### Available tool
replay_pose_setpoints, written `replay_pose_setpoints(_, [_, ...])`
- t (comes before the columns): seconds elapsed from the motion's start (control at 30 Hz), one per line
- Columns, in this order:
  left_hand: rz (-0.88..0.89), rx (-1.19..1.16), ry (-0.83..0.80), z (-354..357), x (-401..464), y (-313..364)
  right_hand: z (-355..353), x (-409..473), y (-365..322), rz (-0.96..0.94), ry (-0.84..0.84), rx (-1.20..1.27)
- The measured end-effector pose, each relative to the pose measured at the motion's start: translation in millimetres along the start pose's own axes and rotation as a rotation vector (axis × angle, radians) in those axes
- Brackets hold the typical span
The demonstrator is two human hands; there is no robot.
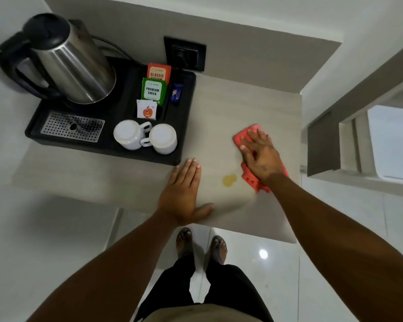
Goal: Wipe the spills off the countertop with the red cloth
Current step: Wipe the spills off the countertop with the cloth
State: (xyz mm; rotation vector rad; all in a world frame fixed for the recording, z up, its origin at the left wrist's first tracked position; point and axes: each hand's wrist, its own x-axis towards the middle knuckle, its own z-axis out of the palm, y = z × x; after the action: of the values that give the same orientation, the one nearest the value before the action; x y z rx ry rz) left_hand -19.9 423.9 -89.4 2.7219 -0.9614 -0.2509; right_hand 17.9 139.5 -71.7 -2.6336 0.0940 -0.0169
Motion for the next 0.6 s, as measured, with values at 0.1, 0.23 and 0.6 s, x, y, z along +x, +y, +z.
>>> replay_pose_setpoints(0.1, [0.017, 0.001, 0.006, 0, -6, -5, 12, -47, -22, -0.201, -0.074, 0.007])
replay_pose_setpoints(0.23, [0.055, 0.047, -0.015, 3, -17, -22, 0, -108, 4, -0.184, -0.066, 0.038])
replay_pose_setpoints(0.6, [0.089, 0.122, -0.046, 2, -20, -25, 33, -119, -57, -0.211, -0.083, -0.021])
